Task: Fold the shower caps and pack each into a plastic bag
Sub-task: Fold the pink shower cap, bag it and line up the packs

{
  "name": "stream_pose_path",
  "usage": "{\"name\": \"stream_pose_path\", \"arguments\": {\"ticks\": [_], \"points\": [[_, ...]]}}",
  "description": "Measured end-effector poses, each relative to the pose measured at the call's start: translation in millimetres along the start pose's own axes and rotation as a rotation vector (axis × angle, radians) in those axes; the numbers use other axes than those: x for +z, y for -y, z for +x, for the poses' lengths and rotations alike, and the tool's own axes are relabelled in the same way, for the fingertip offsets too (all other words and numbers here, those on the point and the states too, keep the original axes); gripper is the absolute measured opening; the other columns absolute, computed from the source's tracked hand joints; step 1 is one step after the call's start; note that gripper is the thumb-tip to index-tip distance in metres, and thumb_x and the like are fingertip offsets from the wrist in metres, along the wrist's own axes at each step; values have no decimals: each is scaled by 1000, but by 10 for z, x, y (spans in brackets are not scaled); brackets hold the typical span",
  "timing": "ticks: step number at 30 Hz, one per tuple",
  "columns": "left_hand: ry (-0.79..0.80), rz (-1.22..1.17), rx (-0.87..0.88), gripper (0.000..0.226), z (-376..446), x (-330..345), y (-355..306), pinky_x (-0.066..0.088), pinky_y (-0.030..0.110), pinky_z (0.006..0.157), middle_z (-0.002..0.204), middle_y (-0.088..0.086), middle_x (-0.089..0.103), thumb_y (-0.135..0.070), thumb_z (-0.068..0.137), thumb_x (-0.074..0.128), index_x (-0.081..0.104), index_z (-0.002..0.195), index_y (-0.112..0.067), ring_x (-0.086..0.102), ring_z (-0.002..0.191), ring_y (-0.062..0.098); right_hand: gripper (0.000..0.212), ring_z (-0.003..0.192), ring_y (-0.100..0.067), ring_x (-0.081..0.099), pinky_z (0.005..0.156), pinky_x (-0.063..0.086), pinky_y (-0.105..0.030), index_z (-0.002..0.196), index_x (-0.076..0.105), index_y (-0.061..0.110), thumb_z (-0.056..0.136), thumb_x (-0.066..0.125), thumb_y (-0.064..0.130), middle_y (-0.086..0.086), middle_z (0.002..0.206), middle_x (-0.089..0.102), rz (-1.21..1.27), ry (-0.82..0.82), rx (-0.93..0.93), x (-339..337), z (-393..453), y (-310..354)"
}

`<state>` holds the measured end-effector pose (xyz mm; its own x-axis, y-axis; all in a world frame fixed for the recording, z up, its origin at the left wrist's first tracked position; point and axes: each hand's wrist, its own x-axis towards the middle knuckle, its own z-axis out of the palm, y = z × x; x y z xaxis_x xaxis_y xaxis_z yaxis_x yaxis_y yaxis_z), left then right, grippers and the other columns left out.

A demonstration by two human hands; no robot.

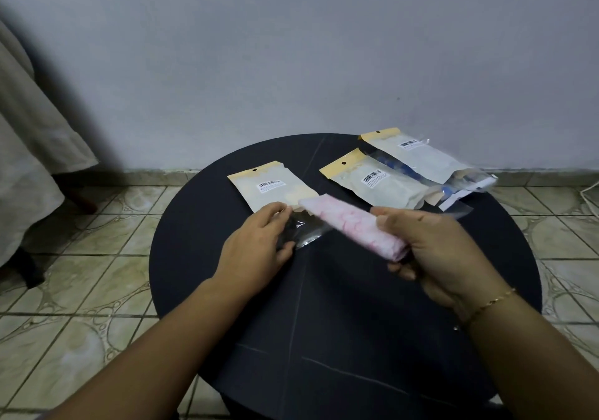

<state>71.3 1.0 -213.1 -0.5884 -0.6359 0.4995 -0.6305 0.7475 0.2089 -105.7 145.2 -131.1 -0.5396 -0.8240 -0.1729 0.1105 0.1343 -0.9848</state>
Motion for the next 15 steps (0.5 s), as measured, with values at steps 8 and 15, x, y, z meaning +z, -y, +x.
{"name": "stream_pose_path", "arguments": {"ticks": [8, 15], "points": [[-63, -53, 76, 61, -45, 39, -89, 52, 26, 60, 126, -5, 57, -17, 69, 77, 58, 126, -17, 60, 102, 15, 19, 29, -4, 45, 30, 31, -13, 105, 68, 8, 88, 59, 8, -4, 60, 59, -215, 17, -40, 180, -53, -120], [-76, -51, 90, 61, -49, 33, -86, 51, 25, 61, 124, -3, 58, -18, 67, 78, 60, 125, -15, 61, 99, 16, 24, 26, -2, 43, 31, 33, -14, 111, 67, 10, 89, 58, 11, 0, 70, 62, -333, -76, -80, 175, 31, -150]]}}
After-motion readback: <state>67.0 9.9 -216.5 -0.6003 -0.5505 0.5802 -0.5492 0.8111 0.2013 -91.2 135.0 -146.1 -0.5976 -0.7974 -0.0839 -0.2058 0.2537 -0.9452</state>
